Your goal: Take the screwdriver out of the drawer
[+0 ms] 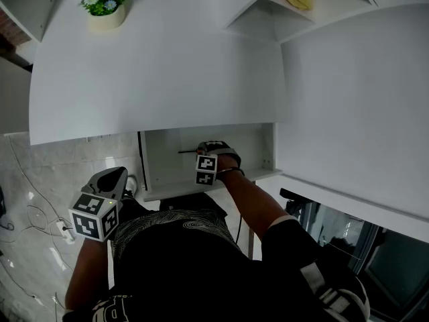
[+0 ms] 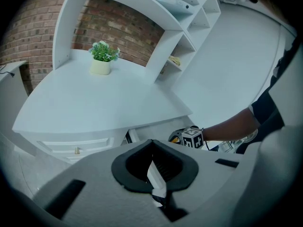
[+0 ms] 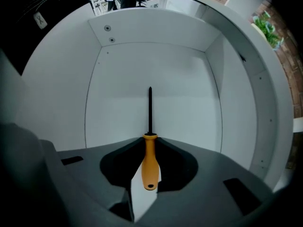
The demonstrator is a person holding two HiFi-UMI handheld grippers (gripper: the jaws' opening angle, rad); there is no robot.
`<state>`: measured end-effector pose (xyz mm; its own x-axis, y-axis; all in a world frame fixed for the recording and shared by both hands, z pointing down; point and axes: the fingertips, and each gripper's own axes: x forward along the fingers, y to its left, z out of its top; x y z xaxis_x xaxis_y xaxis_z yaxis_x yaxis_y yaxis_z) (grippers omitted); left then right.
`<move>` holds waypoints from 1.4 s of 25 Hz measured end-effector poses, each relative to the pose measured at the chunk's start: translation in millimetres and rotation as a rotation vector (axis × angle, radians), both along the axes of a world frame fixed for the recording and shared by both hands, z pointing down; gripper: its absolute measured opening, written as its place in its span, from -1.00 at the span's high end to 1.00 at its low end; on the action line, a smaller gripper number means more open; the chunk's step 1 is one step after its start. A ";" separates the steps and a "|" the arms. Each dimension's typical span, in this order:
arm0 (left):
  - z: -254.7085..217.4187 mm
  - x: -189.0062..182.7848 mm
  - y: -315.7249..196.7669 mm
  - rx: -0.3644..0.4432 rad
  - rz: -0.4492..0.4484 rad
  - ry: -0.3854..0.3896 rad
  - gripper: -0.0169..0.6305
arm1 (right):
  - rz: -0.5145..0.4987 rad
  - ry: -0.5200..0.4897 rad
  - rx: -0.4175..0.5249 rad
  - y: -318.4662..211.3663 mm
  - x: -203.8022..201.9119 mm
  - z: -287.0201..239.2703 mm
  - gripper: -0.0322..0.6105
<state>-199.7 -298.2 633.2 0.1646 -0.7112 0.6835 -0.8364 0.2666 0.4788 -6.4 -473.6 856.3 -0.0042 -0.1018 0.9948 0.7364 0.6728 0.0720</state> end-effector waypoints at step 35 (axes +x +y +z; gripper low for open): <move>-64.1 -18.1 63.3 0.145 0.125 -0.113 0.90 | 0.153 -0.140 0.120 28.8 -22.8 -69.5 0.69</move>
